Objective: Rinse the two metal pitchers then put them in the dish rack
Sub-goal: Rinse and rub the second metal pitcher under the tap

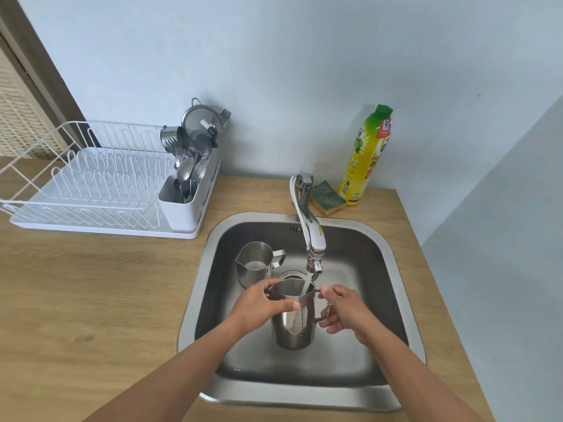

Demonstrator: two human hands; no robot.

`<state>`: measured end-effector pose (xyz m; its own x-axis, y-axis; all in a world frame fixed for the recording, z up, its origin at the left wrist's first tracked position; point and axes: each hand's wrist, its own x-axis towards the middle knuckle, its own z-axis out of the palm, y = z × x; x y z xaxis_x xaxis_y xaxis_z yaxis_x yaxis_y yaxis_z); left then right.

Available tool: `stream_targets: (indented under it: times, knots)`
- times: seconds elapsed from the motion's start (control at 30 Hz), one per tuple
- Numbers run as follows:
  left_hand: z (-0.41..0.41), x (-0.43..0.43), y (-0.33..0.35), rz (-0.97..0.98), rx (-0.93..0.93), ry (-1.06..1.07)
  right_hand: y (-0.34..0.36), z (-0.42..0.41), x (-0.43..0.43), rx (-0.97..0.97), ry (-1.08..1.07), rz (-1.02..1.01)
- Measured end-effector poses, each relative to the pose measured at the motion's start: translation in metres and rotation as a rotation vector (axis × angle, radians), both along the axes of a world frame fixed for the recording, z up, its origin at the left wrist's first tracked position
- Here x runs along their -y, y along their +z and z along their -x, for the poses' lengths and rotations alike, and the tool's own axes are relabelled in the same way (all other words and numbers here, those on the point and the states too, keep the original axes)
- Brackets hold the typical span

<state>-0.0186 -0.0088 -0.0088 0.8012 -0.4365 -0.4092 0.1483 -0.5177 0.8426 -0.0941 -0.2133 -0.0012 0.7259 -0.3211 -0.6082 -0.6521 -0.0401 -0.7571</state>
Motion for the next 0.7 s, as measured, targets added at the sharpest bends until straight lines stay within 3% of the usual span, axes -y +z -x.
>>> stream_targets:
  times: [0.5,0.7]
  knots:
    - [-0.0025,0.001,-0.0021,0.024,-0.074,0.01,-0.0055,-0.0025,-0.0038,-0.035,-0.042,0.016]
    - [-0.0072,-0.0022,-0.0057,0.116,-0.287,0.123,0.0006,-0.0008,-0.0039,-0.115,0.054,0.053]
